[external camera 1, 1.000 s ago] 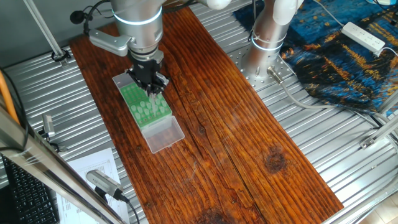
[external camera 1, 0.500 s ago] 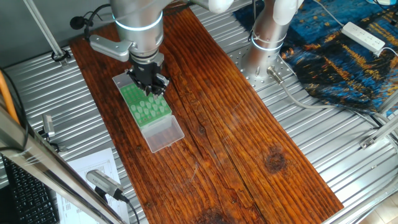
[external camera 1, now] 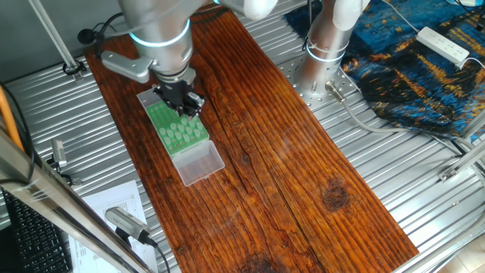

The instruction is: Transfer all large pipette tips from one holder to another

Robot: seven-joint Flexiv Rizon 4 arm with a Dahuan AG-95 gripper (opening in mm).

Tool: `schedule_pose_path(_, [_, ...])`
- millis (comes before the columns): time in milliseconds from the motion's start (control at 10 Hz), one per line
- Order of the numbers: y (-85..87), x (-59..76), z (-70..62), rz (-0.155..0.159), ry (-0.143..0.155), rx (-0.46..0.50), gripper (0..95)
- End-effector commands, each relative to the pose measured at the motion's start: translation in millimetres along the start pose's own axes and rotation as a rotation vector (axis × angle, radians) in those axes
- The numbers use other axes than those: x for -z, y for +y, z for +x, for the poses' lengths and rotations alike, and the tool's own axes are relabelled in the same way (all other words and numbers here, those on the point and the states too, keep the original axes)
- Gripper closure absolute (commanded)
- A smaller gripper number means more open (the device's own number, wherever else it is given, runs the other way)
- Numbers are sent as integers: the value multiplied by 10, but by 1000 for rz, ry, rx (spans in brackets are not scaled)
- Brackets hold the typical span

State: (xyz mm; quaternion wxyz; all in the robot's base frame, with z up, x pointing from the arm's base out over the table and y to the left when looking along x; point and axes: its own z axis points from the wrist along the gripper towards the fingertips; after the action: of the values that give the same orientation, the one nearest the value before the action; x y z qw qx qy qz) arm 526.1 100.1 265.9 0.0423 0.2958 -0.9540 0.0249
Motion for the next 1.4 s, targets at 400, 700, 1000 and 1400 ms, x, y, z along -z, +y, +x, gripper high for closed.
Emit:
schedule_pose_path(400, [8, -61, 154, -51, -31, -252, 950])
schedule_pose_path(700, [-159, -88, 275, -42, -33, -290, 950])
schedule_pose_path(1000, [-687, -342, 568, -65, -64, -267, 950])
schedule_pose_path(1400, [-850, -380, 674, -100, -52, -322, 950])
